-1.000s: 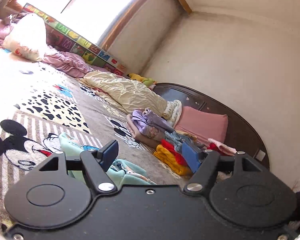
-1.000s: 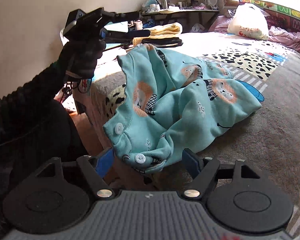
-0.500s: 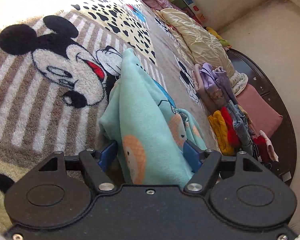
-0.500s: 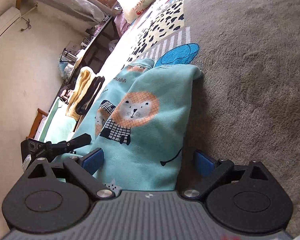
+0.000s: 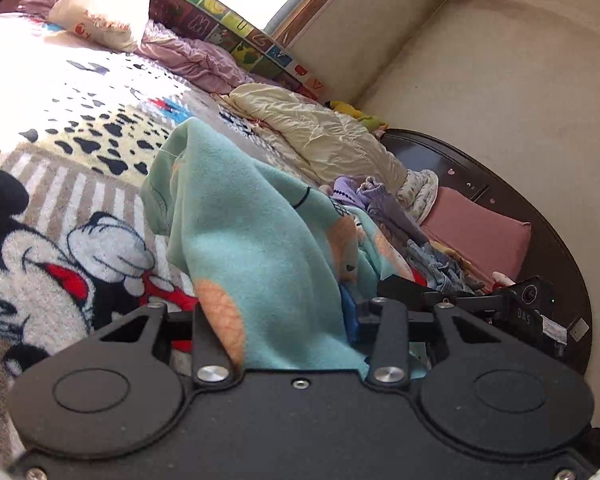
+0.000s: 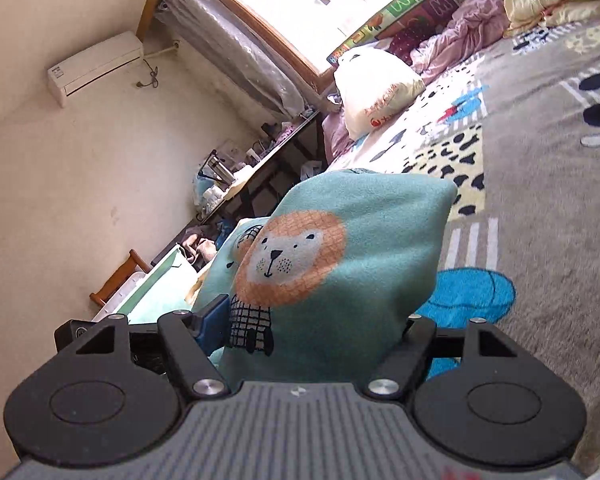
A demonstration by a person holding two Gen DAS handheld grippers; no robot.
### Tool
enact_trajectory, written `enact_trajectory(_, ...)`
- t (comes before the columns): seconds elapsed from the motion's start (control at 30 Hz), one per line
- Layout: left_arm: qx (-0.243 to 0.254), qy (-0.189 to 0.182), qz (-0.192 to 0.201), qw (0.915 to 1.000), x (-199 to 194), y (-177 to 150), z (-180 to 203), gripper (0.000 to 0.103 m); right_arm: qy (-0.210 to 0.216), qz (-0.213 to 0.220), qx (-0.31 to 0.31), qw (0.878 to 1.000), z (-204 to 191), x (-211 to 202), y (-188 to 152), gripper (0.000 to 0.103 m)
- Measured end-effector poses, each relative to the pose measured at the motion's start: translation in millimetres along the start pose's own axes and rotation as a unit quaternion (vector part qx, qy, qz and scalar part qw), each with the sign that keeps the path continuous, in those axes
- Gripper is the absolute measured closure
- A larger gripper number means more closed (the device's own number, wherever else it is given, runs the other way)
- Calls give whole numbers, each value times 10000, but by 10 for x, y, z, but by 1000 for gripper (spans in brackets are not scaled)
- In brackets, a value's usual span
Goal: Fold clothes
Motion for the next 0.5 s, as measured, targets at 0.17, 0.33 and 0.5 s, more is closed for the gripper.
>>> enact_trajectory(0.17, 220, 54, 749, 9969, 123, 276, -30, 55, -701, 37, -603, 9957, 183, 84, 407, 29)
enact_trajectory(0.33, -469, 1276, -50, 9907, 431, 111, -653, 43, -1529, -211, 392, 9872, 1004, 283, 271, 25)
enact_trajectory(0.5, -1172, 1579, -282, 9801, 349, 26, -994, 34, -1415, -224, 931, 9853, 1261, 256, -85, 15)
Point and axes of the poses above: each gripper's, at about its wrist camera, not at the fingertips, and x roughly the way its jaws point, z to its right, y to its top, the point moved 9 cm from there along x, roughly the way its jaws point, and after that the axes turned 6 degrees about -z, right-handed, at the moved point
